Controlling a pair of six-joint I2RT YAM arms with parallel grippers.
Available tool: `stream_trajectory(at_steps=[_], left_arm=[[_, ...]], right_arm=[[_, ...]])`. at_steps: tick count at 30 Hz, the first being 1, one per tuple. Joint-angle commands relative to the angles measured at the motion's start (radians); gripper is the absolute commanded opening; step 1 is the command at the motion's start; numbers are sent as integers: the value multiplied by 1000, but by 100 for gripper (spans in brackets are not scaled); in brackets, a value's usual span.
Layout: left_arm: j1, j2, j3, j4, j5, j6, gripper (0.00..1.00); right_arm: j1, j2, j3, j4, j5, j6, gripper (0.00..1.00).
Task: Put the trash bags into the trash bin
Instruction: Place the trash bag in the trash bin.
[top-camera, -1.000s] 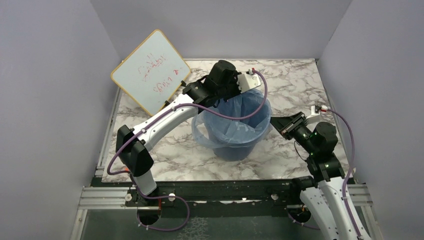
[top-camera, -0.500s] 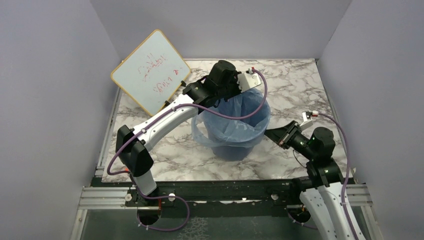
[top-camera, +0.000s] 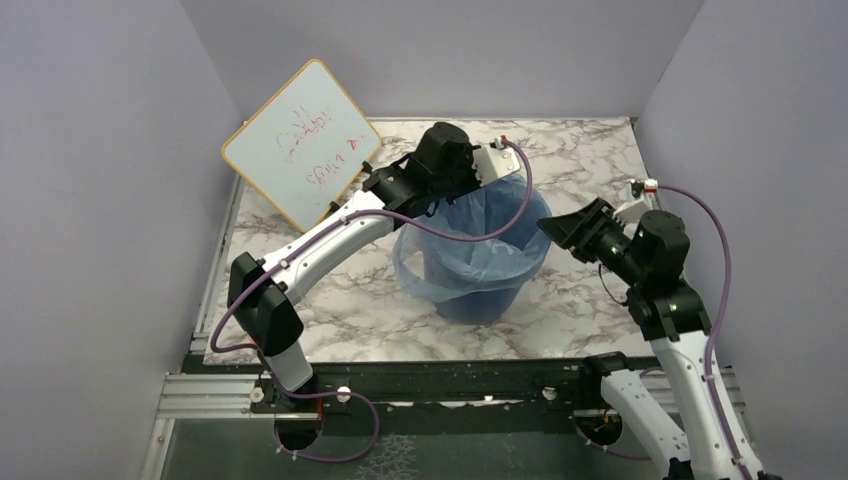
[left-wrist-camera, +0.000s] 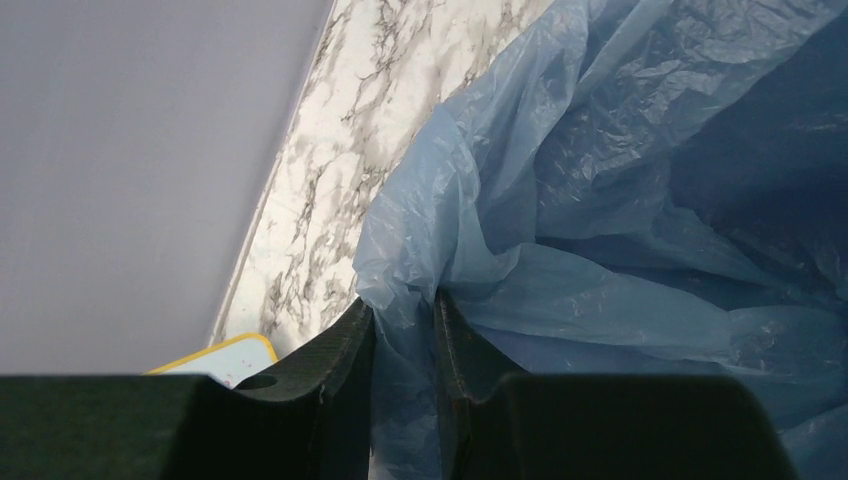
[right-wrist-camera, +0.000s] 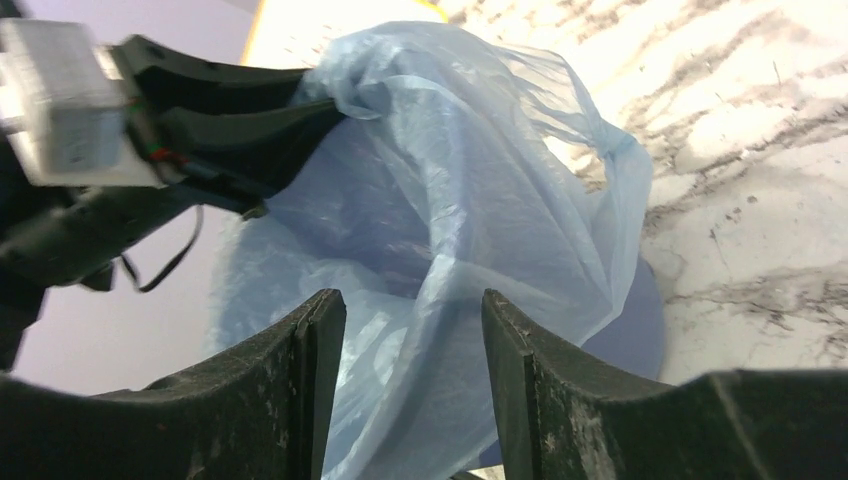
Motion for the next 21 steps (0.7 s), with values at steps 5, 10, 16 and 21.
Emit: stream_trajectory(at_steps=[5, 10, 16, 21], left_arm=[[-13, -11, -38, -19, 24, -13, 0], [-14, -9, -42, -7, 17, -25, 0], [-14, 0, -46, 0, -26, -27, 0], [-13, 1, -46, 0, -5, -24, 0]], right_arm=[[5, 107, 137, -83, -48, -192, 23], [5, 76, 175, -151, -27, -238, 7], [5, 75, 182, -231, -103, -282, 32], [5, 66, 188, -247, -92, -290, 26]])
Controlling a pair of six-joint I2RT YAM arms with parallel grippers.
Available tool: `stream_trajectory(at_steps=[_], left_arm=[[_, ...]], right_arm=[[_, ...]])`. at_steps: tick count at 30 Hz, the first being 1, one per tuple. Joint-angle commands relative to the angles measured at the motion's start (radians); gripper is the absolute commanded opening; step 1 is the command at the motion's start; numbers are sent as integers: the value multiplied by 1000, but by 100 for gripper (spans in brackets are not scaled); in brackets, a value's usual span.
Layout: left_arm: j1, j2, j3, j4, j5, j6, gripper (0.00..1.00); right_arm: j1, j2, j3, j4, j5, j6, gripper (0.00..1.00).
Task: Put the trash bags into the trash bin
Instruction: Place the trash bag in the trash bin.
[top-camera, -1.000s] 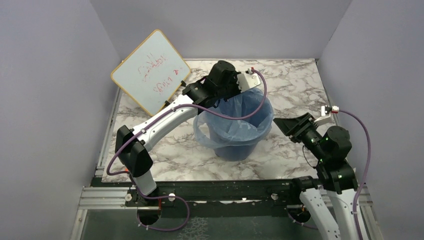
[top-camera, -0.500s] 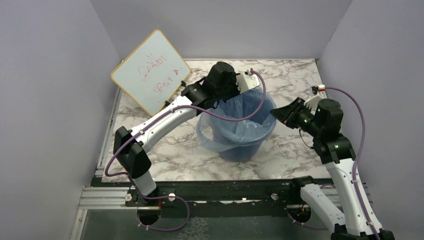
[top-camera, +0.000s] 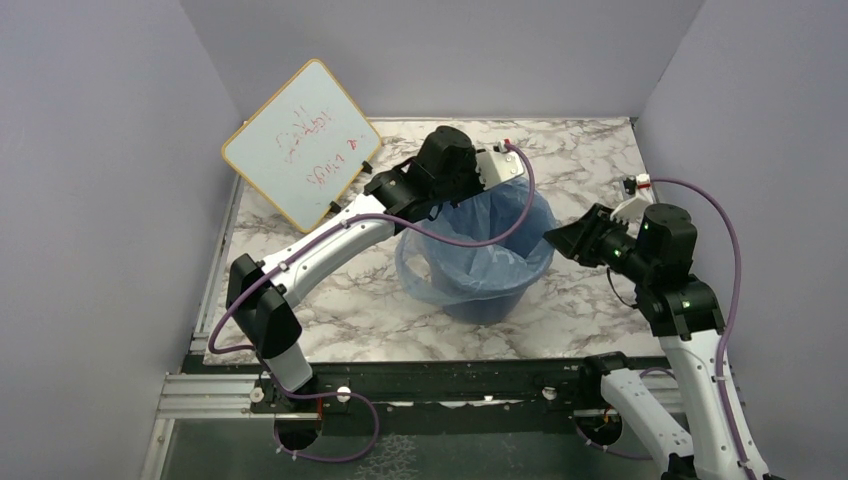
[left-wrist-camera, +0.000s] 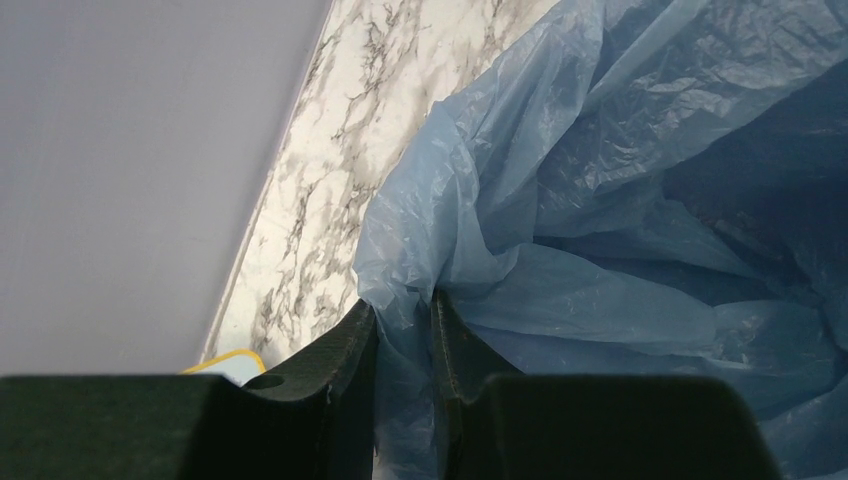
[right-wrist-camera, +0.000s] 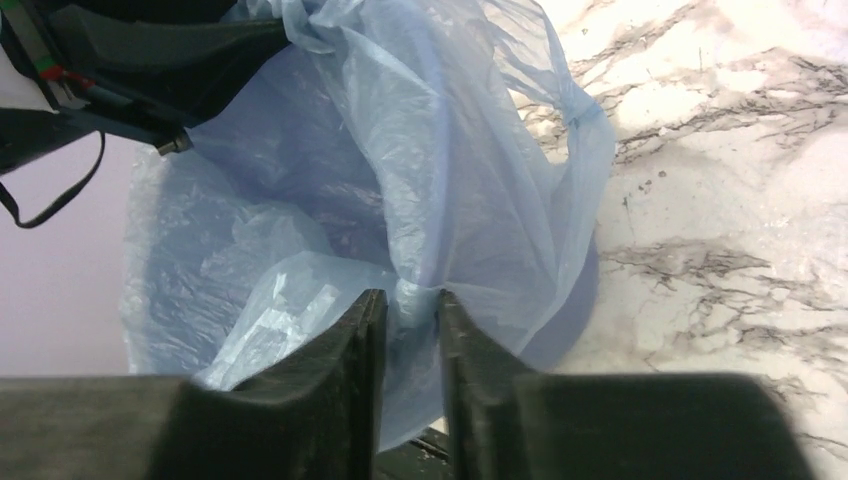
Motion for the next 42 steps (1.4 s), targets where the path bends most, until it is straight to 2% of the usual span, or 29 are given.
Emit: stream_trajectory(at_steps=[1, 2, 3, 4, 6, 11, 14, 19, 22, 27, 29, 32, 34, 35, 37, 38, 42], left_arm=[[5, 14, -24, -29, 1, -10, 0], [5, 14, -25, -30, 7, -7, 0], [5, 11, -29, -31, 21, 2, 0], [4, 6, -37, -33, 45, 14, 0], [3, -4, -49, -29, 64, 22, 0], [3, 5, -43, -24, 3, 8, 0], [4, 10, -42, -24, -30, -4, 0], [4, 9, -47, -22, -26, 4, 0], [4, 9, -47, -22, -12, 9, 0], [3, 9, -51, -22, 8, 16, 0], [3, 6, -54, -22, 32, 28, 0], [4, 3, -57, -22, 42, 31, 0], [3, 1, -59, -22, 42, 37, 0], [3, 0, -59, -22, 44, 39, 0], [3, 2, -56, -22, 42, 40, 0], [4, 3, -55, -22, 41, 40, 0], [4, 7, -56, -22, 39, 37, 0]], right_arm=[[7, -22, 37, -12, -50, -26, 21], [7, -23, 38, -10, -48, -22, 19], [7, -24, 40, -10, -48, -21, 6], [6, -25, 41, -10, -58, -23, 1], [7, -24, 40, -5, -77, -25, 0], [7, -28, 59, -25, -85, -26, 1], [6, -35, 70, -54, -156, -59, 1], [8, -35, 79, -108, -191, -70, 8], [7, -42, 89, -115, -177, -70, 19], [7, -43, 102, -118, -170, -65, 30], [7, -35, 105, -120, -161, -67, 17], [7, -22, 120, -144, -126, -69, 10], [7, -17, 125, -151, -138, -82, 26], [6, -15, 128, -151, -145, -87, 26], [7, -17, 128, -140, -146, -77, 8], [6, -21, 125, -133, -141, -66, 3], [7, -38, 112, -129, -126, -58, 0]])
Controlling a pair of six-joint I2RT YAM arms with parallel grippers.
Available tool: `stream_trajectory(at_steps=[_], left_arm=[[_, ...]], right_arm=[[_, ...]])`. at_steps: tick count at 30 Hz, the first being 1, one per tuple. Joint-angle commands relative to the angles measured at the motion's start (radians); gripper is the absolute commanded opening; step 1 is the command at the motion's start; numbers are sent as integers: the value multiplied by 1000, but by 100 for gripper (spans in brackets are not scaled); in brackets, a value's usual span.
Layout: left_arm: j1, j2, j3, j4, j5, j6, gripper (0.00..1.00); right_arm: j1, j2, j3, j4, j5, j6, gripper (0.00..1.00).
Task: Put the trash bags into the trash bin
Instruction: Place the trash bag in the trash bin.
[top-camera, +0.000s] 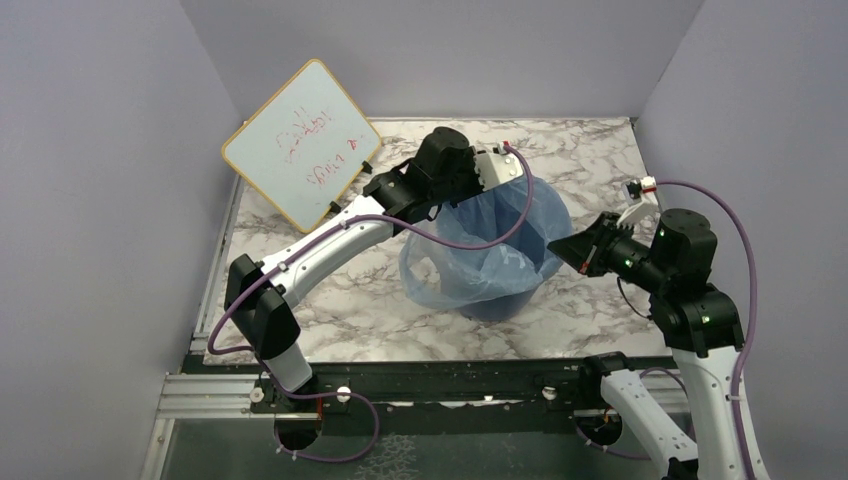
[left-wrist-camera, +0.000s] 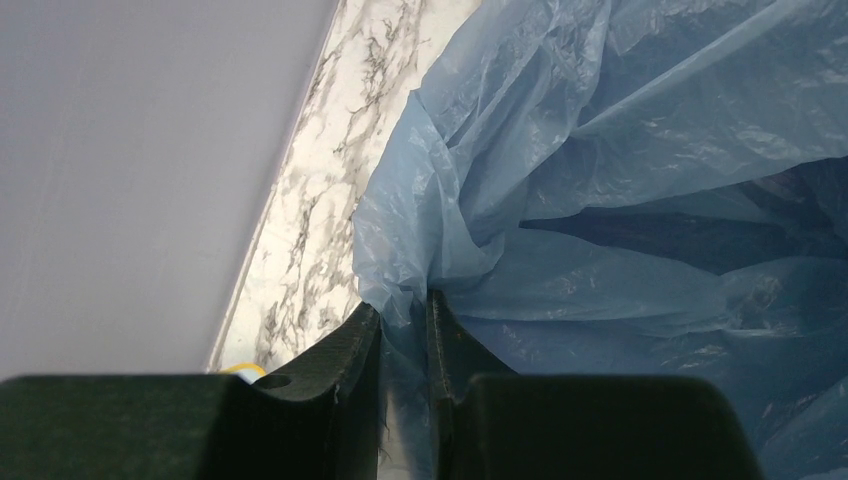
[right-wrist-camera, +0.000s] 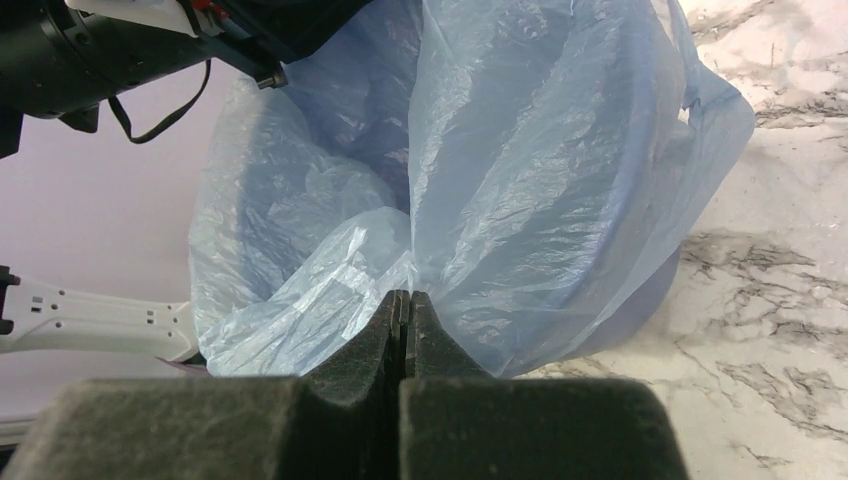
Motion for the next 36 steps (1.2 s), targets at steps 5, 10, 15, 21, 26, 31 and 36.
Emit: stream_trajectory(at_steps=[5, 10, 15, 21, 26, 31, 36], left_arm=[[0, 16, -27, -59, -8, -2, 0], [-1, 11, -31, -59, -8, -15, 4], [-1, 7, -32, -52, -9, -20, 7], [0, 10, -32, -45, -58, -40, 24], [0, 2, -27, -43, -47, -53, 37], [0, -25, -21, -17, -20, -87, 59], [-1, -82, -38, 28, 38, -104, 83]], right_arm=[[7, -41, 2, -63, 138, 1, 1], [6, -109, -38, -83, 424, 43, 0], [7, -93, -72, -57, 322, 42, 1], [7, -93, -110, -93, 289, 51, 1], [7, -163, -110, -96, 359, 79, 27], [7, -173, -76, -49, 359, 88, 47], [7, -144, -42, -5, 401, 67, 49]])
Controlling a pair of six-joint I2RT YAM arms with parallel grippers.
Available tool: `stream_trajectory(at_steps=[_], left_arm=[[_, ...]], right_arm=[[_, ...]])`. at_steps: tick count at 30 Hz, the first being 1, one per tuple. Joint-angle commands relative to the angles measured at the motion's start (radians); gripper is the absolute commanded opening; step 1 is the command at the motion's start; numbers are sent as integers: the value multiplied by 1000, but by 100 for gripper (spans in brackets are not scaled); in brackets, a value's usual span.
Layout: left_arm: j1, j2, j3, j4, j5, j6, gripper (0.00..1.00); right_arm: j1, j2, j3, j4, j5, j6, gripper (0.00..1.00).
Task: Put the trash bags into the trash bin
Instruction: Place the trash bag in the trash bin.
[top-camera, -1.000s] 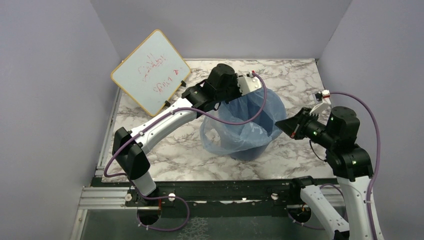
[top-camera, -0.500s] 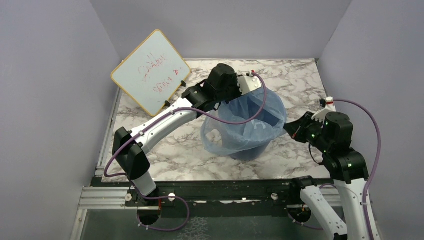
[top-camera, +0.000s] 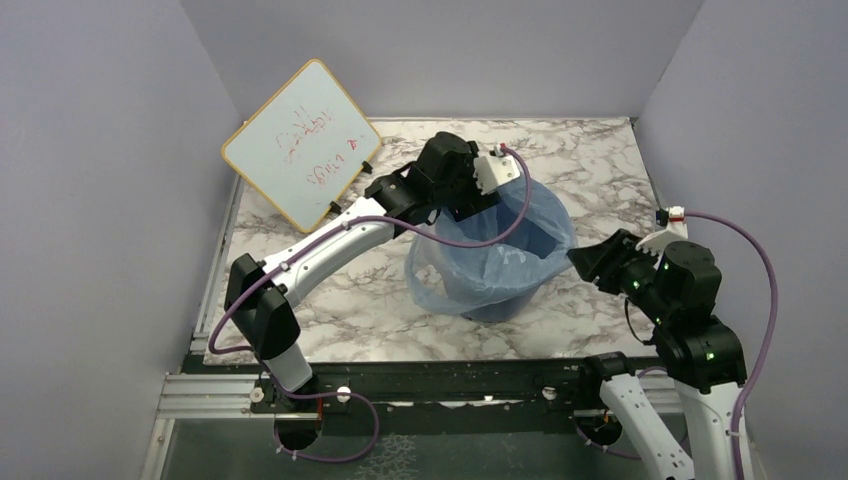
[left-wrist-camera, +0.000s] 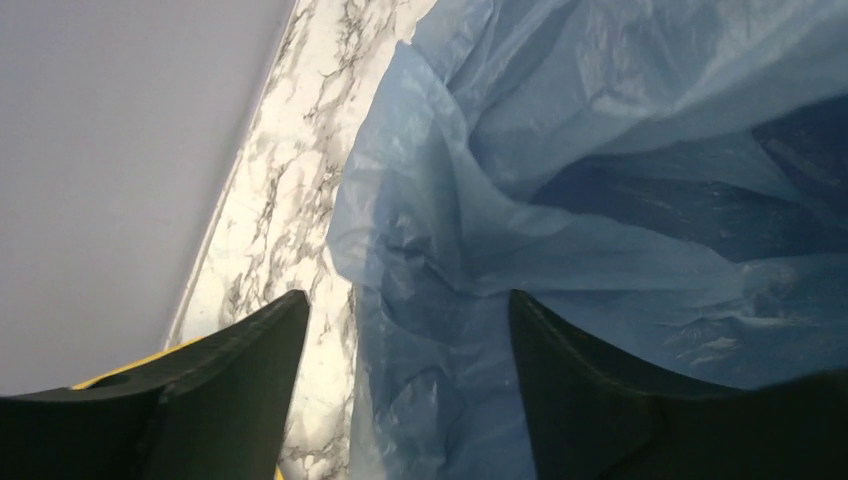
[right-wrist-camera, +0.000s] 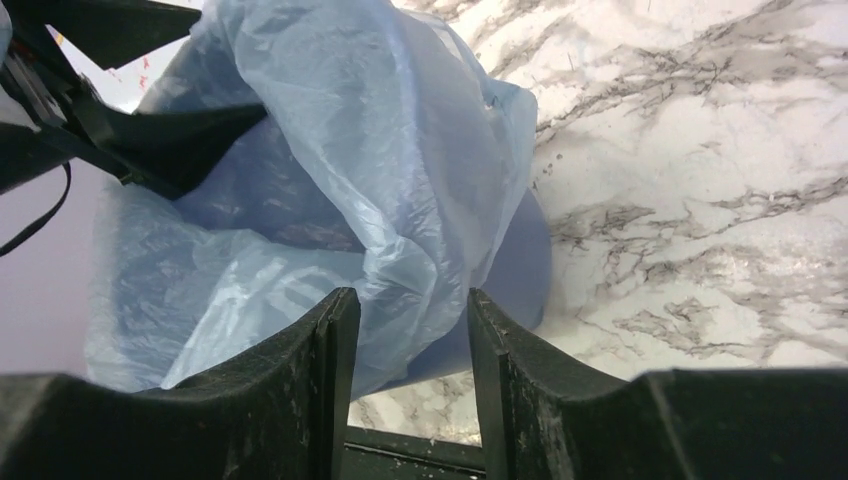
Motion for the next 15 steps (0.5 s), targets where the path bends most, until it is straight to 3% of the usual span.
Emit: stream_trajectory(at_steps=[1, 3, 9, 15], left_arm=[[2, -88, -17, 60, 50, -34, 88], [2, -107, -20, 66, 45, -40, 99], [3, -158, -24, 75, 21, -84, 99], [6, -291, -84, 130, -54, -218, 99]], right_arm=[[5, 35, 58, 70, 67, -17, 49], [4, 63, 82, 74, 99, -28, 50], [5, 148, 83, 166, 192, -53, 51], [5, 308, 121, 251, 210, -88, 52]])
